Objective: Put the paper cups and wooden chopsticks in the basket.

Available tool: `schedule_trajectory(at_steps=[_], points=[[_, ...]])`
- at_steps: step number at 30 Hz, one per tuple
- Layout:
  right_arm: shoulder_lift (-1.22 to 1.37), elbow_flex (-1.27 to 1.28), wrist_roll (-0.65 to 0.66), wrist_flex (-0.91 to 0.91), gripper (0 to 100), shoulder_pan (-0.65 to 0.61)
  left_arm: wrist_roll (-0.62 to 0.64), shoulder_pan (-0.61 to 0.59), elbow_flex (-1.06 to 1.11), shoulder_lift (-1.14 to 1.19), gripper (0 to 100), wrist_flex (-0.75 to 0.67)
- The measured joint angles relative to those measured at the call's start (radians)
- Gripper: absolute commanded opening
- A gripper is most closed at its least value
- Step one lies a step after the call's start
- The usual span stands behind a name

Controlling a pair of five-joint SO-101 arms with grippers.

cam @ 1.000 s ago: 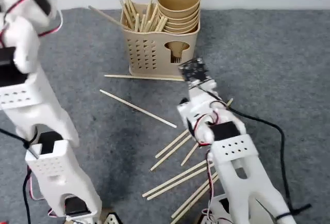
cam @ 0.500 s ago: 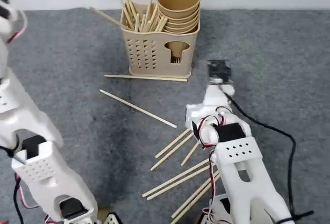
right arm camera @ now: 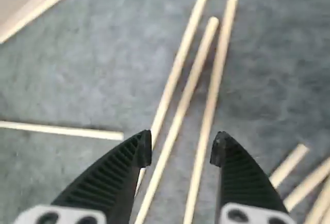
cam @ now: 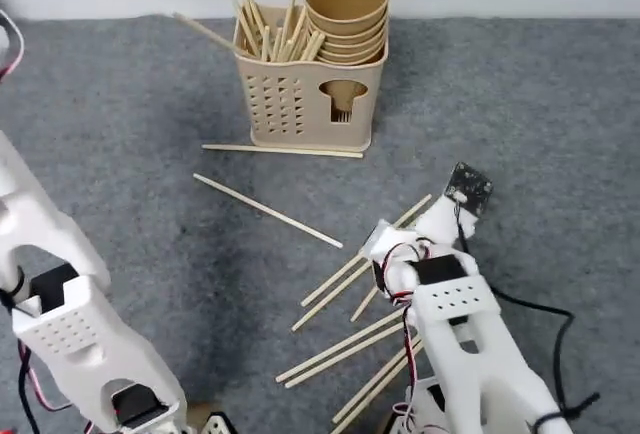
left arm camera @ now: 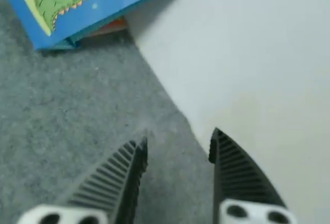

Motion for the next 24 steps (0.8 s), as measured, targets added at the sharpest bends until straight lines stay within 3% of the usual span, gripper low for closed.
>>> schedule_trajectory(at_steps=[13, 24], points=[[0.330, -0.170, 0.000, -0.044, 18.7, -0.048, 0.000, 0.000, 0.040, 0.000, 19, 0.000], [0.473, -0.302, 0.005, 0.043, 18.7, -0.046, 0.000, 0.000, 0.040, 0.000, 19, 0.000]])
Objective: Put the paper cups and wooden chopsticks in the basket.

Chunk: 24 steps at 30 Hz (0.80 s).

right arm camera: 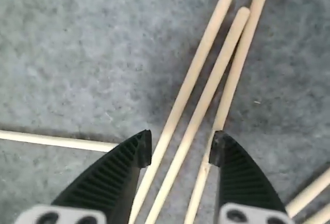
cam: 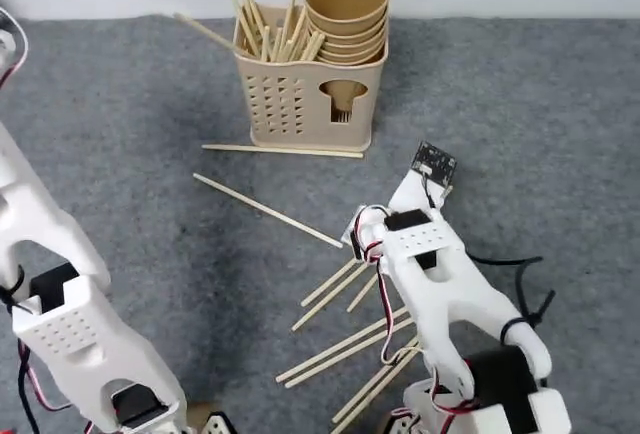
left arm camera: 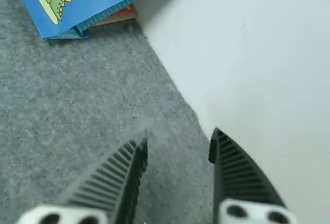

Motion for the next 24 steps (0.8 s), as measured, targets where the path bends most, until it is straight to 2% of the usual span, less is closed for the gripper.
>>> schedule_trajectory(at_steps=[15, 17, 20, 24], points=[[0.178, -0.181, -0.003, 0.020, 18.4, 0.002, 0.000, -0.009, 0.000, 0.000, 19, 0.000], [0.187, -0.195, -0.003, 0.020, 14.0, 0.002, 0.000, -0.025, 0.005, 0.000, 19, 0.000], [0.187, -0.201, 0.000, 0.029, 0.8, 0.003, 0.000, -0.038, 0.006, 0.000, 19, 0.000], [0.207, -0.215, 0.021, 0.094, 4.2, 0.005, 0.000, -0.043, 0.006, 0.000, 19, 0.000]])
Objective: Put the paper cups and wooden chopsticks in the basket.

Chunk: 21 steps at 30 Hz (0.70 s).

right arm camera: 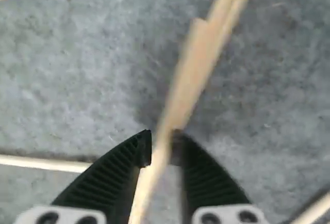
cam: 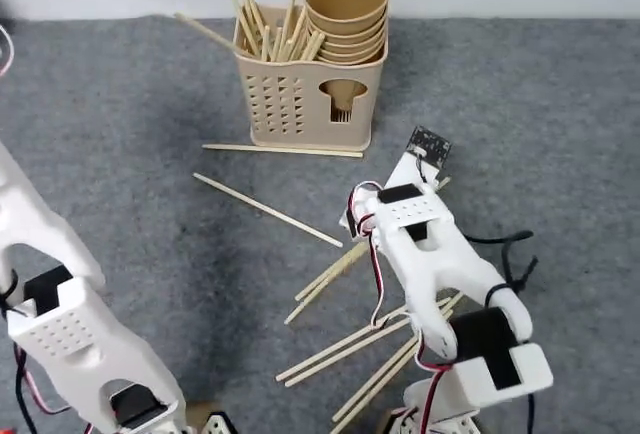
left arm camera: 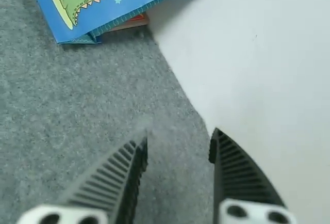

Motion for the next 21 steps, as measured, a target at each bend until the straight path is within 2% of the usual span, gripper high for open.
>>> schedule_trajectory(at_steps=[5, 21], points=[[0.008, -0.005, 0.048, 0.032, 4.2, 0.000, 0.000, 0.000, 0.000, 0.000, 19, 0.000], [0.008, -0.005, 0.057, 0.037, 0.7, 0.000, 0.000, 0.000, 0.000, 0.000, 19, 0.000]])
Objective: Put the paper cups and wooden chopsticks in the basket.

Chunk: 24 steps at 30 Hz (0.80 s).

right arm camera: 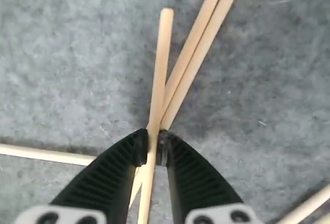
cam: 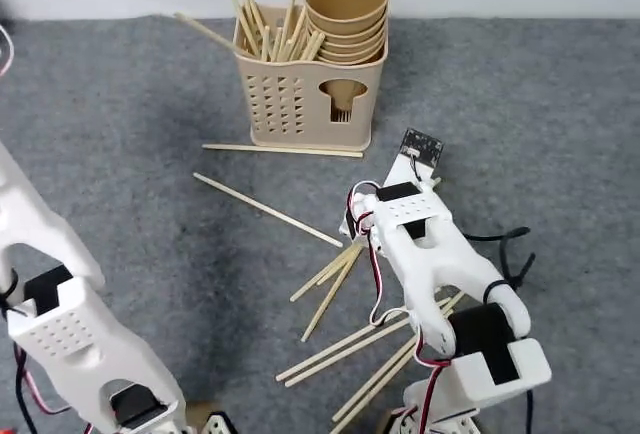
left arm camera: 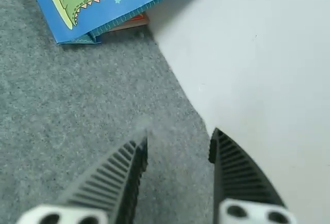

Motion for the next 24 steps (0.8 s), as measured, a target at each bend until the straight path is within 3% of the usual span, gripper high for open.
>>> schedule_trajectory(at_steps=[7, 12, 17, 24], points=[[0.000, -0.012, 0.000, 0.009, 0.7, 0.000, 0.000, 0.000, 0.000, 0.000, 19, 0.000], [-0.054, -0.084, 0.012, 0.112, 0.7, -0.012, 0.000, 0.000, 0.000, 0.000, 19, 0.000], [-0.189, -0.129, 0.166, 0.241, 0.7, -0.049, 0.000, 0.000, 0.000, 0.000, 19, 0.000], [-0.408, -0.129, 0.453, 0.269, 0.7, -0.083, 0.000, 0.000, 0.000, 0.000, 19, 0.000]])
